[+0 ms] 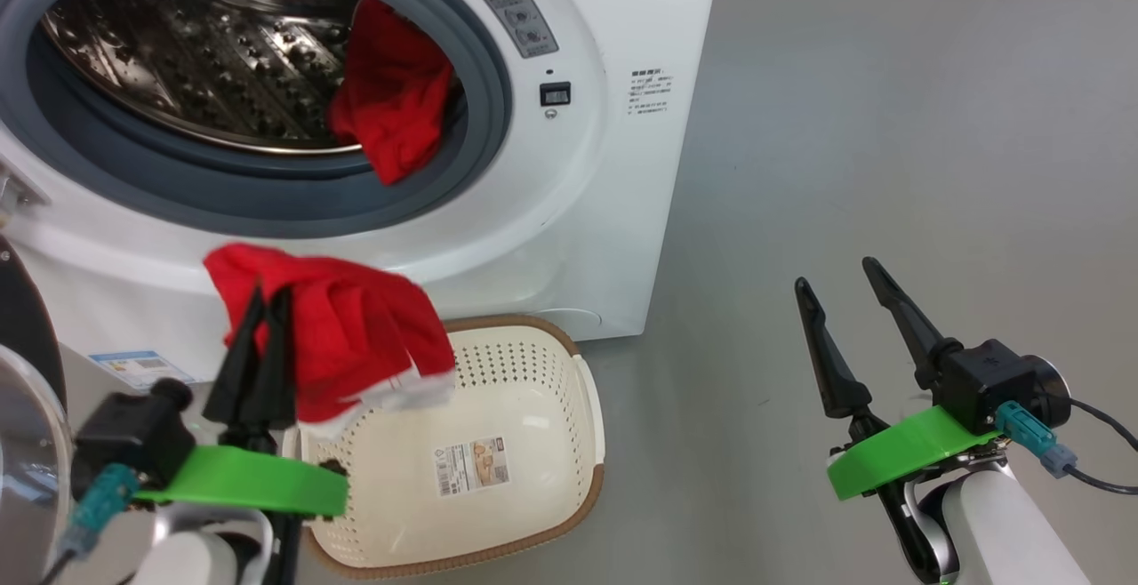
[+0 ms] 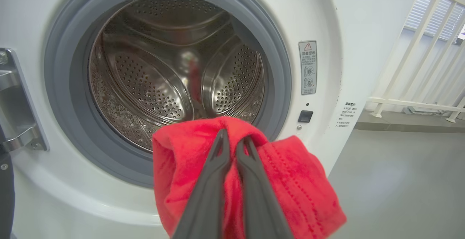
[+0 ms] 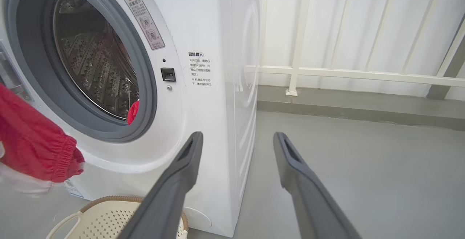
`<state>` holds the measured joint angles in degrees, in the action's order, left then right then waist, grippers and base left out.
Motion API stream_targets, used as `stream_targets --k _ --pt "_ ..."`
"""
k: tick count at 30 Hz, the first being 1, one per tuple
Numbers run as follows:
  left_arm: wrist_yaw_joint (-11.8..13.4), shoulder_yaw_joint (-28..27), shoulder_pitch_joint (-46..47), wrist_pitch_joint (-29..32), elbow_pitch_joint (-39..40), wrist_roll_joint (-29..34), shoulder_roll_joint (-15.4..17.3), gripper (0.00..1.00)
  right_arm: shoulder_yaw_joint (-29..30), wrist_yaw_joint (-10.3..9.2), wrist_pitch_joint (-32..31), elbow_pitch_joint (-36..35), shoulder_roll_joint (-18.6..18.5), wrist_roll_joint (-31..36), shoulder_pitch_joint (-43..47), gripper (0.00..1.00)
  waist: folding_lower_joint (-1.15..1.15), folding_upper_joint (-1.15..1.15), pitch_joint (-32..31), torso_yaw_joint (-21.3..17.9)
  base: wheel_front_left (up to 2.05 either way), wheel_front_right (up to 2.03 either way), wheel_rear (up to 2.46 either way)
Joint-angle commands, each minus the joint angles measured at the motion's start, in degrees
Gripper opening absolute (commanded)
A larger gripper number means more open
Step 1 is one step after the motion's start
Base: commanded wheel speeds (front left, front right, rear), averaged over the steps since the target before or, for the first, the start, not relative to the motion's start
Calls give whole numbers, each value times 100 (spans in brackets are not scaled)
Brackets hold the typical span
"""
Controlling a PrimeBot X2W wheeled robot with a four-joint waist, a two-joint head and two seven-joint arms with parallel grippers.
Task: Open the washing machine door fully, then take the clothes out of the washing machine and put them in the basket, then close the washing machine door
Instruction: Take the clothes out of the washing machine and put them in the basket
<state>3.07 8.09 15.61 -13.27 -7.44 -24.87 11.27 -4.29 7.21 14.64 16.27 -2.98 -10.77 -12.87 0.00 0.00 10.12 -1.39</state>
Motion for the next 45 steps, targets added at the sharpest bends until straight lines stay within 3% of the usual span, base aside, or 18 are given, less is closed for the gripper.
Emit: stream_targets --k 1,8,17,34,45 --pt "45 -140 -13 18 169 -20 74 0 -130 28 36 -145 11 -84 7 100 0 0 24 1 0 0 0" --pt "-61 -14 20 28 -309 -192 -112 0 -194 28 36 -164 11 -95 -44 100 0 0 185 -25 0 0 0" --pt "-377 37 553 324 -2001 -747 -454 0 -235 28 36 -148 11 -115 -204 100 0 0 502 -81 0 0 0" --pt "-768 226 2306 1233 -5103 -1096 -589 0 -278 28 36 -136 11 -87 -548 100 0 0 1355 -201 0 0 0" --pt "-985 347 3031 1598 -6192 -1237 -572 0 -286 28 36 -178 11 -100 -714 100 0 0 1798 -381 0 0 0"
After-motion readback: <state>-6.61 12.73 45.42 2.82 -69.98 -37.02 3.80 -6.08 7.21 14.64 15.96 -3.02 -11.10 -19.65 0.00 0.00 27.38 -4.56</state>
